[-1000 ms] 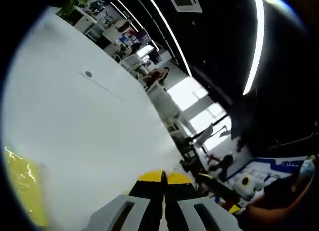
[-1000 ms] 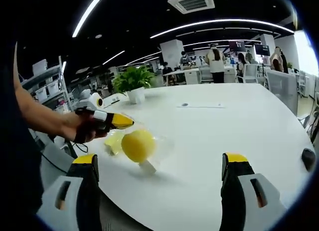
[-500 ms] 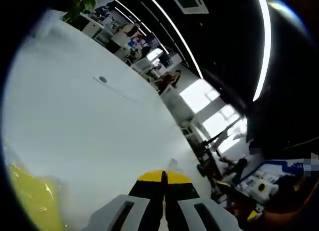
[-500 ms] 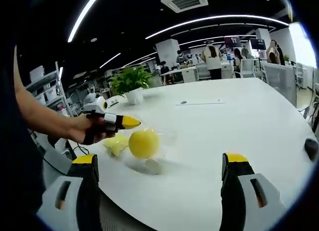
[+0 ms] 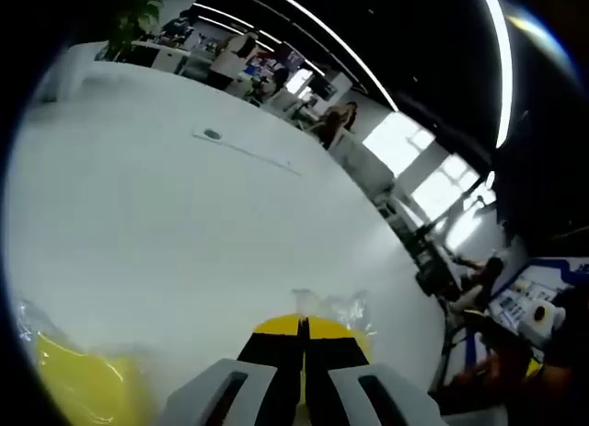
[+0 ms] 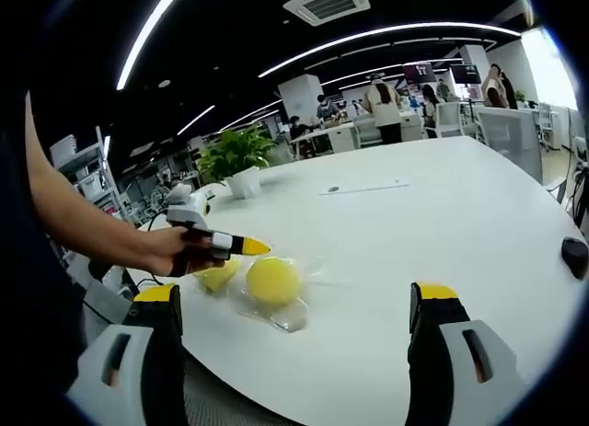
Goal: Compare the silicone blocks by pressing each to a similar depth, holding the contact briefly, and releasing to observe deformation and rebound differences across the visible hardness samples.
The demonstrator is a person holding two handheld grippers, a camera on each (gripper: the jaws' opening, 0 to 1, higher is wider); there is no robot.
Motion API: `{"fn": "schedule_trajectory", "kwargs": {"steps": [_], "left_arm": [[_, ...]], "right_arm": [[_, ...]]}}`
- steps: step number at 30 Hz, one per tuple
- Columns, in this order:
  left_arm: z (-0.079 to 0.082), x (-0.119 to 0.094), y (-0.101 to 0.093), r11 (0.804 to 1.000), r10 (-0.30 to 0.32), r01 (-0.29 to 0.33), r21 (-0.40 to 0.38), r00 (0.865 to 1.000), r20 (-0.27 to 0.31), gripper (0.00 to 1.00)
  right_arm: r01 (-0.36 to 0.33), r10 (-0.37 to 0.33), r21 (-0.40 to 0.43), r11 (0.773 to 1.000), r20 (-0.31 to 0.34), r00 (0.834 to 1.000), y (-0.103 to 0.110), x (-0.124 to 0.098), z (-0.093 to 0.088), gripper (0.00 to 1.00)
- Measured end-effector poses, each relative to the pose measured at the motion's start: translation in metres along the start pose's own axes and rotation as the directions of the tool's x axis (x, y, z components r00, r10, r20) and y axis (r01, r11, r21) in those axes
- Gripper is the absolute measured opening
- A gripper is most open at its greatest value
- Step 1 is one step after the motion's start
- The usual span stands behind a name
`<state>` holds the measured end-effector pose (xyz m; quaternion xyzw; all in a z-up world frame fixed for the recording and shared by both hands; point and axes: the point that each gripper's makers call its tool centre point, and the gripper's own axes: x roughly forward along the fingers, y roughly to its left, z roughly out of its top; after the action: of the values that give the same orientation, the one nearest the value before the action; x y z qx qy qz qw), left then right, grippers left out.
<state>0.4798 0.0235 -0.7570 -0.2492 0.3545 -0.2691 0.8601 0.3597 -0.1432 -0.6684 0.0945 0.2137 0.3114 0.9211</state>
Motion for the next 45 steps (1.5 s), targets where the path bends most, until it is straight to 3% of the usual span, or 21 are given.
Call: {"fn": "schedule_trajectory", "kwargs": {"steps": [1,4,6,7,12,15,20,28,30,32,33,34,37,41,42,43,44,45], "left_arm": [[-0.001,0.000,0.003,0.999,0.014,-0.014,-0.036,1.000,-0.004,0.00],[-0.010,0.002,0.018,0.995,0.097,-0.099,-0.033,0.994,-0.052,0.00],[-0.014,0.002,0.022,0.990,0.135,-0.132,0.051,0.988,-0.070,0.00],[-0.016,0.002,0.024,0.988,0.149,-0.145,0.051,0.986,-0.079,0.00],[-0.021,0.005,0.028,0.988,0.152,-0.149,0.033,0.984,-0.098,0.00],[-0.022,0.005,0.029,0.981,0.179,-0.170,0.093,0.979,-0.101,0.00],[-0.022,0.005,0.030,0.977,0.200,-0.190,0.093,0.973,-0.114,0.00],[-0.021,0.006,0.030,0.973,0.214,-0.206,0.099,0.973,-0.080,0.01],[-0.018,0.004,0.036,0.965,0.244,-0.235,0.115,0.967,-0.074,0.10],[-0.011,-0.001,0.037,0.957,0.262,-0.252,0.146,0.964,-0.053,0.32],[-0.002,-0.002,0.037,0.954,0.267,-0.262,0.149,0.964,-0.014,0.39],[0.007,-0.004,0.033,0.954,0.250,-0.250,0.168,0.968,0.020,0.45],[0.021,-0.008,0.024,0.959,0.209,-0.215,0.186,0.977,0.050,0.67],[0.040,-0.017,0.014,0.927,0.163,-0.184,0.327,0.982,0.093,0.98],[0.047,-0.022,0.009,0.894,0.123,-0.154,0.420,0.987,0.101,0.99],[0.051,-0.022,0.008,0.890,0.109,-0.149,0.431,0.987,0.116,1.00],[0.052,-0.026,-0.003,0.897,0.050,-0.084,0.434,0.995,0.090,1.00],[0.057,-0.032,-0.008,0.897,0.025,-0.057,0.439,0.997,0.079,1.00]], "right_arm": [[-0.001,0.001,0.003,1.000,-0.002,1.000,0.000,0.001,0.000,0.96],[-0.003,0.003,0.001,1.000,-0.002,1.000,0.001,0.003,0.000,0.96],[-0.002,0.002,0.009,1.000,0.004,1.000,0.002,0.004,0.000,0.96],[-0.002,0.002,0.009,1.000,0.005,1.000,0.002,0.004,0.000,0.96],[0.000,0.000,0.016,1.000,0.011,1.000,0.002,0.006,-0.001,0.96],[0.002,-0.002,0.018,1.000,0.016,1.000,0.001,0.005,0.000,0.96],[0.005,-0.005,0.017,1.000,0.022,1.000,0.000,0.003,0.002,0.96],[0.006,-0.007,0.012,1.000,0.038,0.999,0.000,0.002,0.010,0.96],[0.006,-0.006,0.008,1.000,0.039,0.999,-0.001,0.002,0.011,0.96],[0.004,-0.004,0.005,1.000,0.037,0.999,0.000,0.002,0.012,0.96],[0.004,-0.004,-0.002,1.000,0.034,0.999,0.000,0.002,0.012,0.96],[0.000,0.000,-0.002,1.000,0.031,1.000,0.000,0.003,0.013,0.96],[0.001,-0.001,-0.001,1.000,0.010,1.000,0.001,0.007,0.013,0.96],[-0.003,0.003,0.025,1.000,0.009,1.000,0.003,0.014,0.018,0.96],[-0.009,0.009,0.023,1.000,0.012,1.000,0.003,0.016,0.021,0.96],[-0.008,0.008,0.014,1.000,0.008,1.000,0.003,0.018,0.023,0.96],[-0.005,0.005,-0.005,1.000,0.004,1.000,0.002,0.019,0.025,0.96],[0.005,-0.005,-0.016,1.000,0.002,1.000,-0.001,0.021,0.029,0.96]]}}
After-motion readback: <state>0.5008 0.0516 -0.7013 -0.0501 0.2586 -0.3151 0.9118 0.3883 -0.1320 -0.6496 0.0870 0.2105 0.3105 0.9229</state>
